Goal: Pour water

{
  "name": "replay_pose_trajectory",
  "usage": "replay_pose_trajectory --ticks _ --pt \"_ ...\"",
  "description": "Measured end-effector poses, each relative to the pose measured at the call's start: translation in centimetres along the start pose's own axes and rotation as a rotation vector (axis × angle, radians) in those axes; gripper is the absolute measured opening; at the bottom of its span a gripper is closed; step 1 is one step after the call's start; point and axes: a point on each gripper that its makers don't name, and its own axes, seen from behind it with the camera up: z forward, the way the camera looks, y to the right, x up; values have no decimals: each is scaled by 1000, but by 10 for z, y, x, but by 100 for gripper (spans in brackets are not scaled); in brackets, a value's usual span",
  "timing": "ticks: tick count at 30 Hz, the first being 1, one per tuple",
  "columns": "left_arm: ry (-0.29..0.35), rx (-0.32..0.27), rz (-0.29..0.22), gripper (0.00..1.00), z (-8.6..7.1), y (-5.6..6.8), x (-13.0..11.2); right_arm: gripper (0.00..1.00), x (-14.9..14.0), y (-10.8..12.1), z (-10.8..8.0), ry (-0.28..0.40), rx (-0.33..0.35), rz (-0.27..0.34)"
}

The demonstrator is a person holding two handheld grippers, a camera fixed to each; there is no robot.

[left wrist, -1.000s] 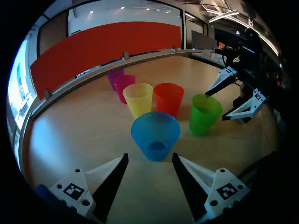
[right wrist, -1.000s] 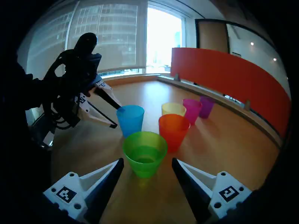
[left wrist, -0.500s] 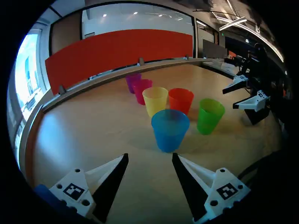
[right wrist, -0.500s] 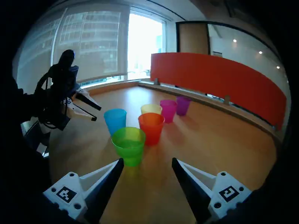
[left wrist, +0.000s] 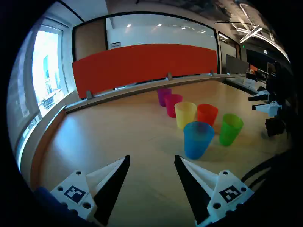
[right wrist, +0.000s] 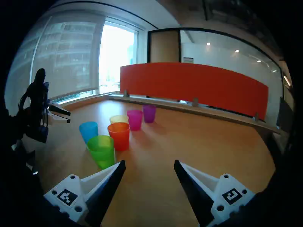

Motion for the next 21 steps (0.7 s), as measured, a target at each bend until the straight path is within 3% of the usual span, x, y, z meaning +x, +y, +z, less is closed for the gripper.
replay_pose_trajectory --ticks 9,21 --pt "116 114 -50 86 -10 -34 24 100 18 40 -6 89 -188 33" --pt "236 194 -57 86 -8 -49 49 100 62 73 -3 234 -357 49"
